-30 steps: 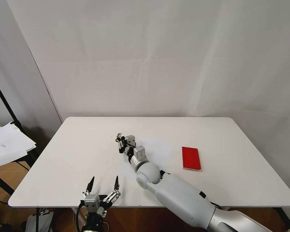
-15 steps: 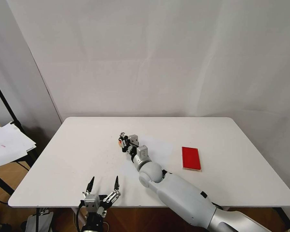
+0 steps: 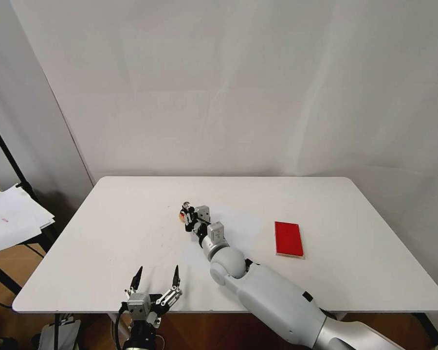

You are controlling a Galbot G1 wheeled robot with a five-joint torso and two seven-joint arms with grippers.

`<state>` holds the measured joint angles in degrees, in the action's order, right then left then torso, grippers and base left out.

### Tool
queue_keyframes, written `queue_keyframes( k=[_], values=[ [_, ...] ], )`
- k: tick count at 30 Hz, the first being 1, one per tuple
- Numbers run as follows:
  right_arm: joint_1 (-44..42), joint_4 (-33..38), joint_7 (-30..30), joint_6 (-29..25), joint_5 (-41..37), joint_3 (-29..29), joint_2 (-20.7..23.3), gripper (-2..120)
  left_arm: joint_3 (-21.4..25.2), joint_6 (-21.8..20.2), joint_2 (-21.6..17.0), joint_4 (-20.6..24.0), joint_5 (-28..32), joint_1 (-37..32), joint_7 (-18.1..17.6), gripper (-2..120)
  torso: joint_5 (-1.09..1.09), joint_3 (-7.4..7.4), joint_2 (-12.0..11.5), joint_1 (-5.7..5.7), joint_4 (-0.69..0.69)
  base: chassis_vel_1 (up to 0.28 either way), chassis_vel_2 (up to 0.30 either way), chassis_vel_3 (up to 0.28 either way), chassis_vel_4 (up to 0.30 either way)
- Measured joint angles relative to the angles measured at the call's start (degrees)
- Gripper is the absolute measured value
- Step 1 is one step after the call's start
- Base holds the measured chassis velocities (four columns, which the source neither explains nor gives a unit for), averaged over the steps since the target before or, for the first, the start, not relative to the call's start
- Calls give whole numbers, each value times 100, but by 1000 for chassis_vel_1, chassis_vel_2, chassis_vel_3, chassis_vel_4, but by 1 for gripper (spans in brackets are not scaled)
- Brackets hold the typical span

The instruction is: Pick up the stamp from the ink pad and place it onto another ink pad.

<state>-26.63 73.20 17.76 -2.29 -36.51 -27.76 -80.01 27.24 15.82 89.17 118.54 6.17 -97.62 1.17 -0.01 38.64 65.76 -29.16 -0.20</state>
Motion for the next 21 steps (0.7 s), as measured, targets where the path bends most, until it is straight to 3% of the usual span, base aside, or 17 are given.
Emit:
queue_keyframes(
  k=[21],
  values=[
    [-21,155,172,58,24,4,14,90,0,0,0,0,0,0,0,102,1,1,0,-1,0,0,0,0,0]
  ],
)
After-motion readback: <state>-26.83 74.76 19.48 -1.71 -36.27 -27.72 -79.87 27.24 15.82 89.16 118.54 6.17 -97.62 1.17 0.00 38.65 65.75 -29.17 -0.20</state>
